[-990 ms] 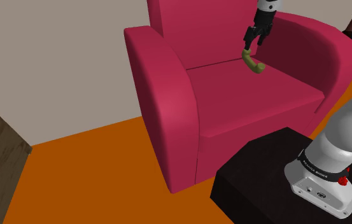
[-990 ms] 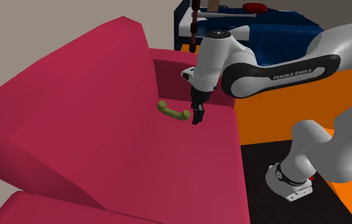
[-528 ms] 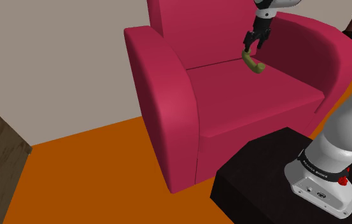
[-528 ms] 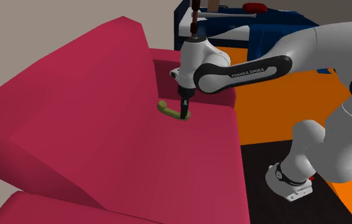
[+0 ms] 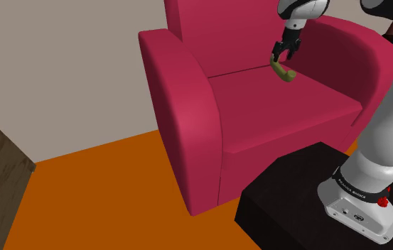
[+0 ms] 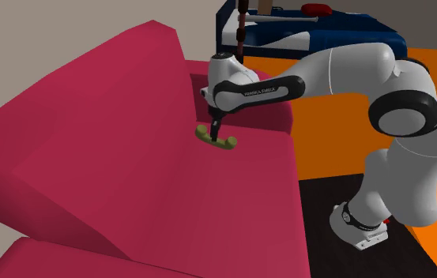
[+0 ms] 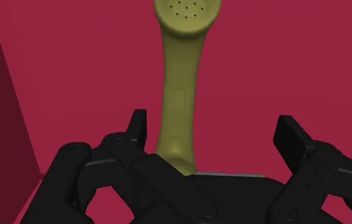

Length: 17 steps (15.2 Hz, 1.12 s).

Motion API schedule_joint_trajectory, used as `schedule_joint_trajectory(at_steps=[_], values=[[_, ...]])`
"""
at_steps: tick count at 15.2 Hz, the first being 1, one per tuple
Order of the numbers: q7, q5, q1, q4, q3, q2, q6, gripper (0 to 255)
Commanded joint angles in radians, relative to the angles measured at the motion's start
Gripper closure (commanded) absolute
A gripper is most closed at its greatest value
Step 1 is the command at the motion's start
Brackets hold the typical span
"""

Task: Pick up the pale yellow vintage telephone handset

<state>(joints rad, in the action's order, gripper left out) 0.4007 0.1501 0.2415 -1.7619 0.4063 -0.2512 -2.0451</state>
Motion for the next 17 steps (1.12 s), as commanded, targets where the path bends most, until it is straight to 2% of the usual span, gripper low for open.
schedule_joint_trajectory(at_steps=[1, 11, 12, 17], values=[[0.018, 0.036, 0.029, 0.066, 0.004, -0.074, 0.010, 0], [0.037, 0.063, 0.040, 0.024, -0.006, -0.123, -0.075, 0], [0.036, 0.063, 0.040, 0.024, -0.006, -0.123, -0.075, 255], [0.036, 0.063, 0.039, 0.023, -0.006, -0.123, -0.075, 255]])
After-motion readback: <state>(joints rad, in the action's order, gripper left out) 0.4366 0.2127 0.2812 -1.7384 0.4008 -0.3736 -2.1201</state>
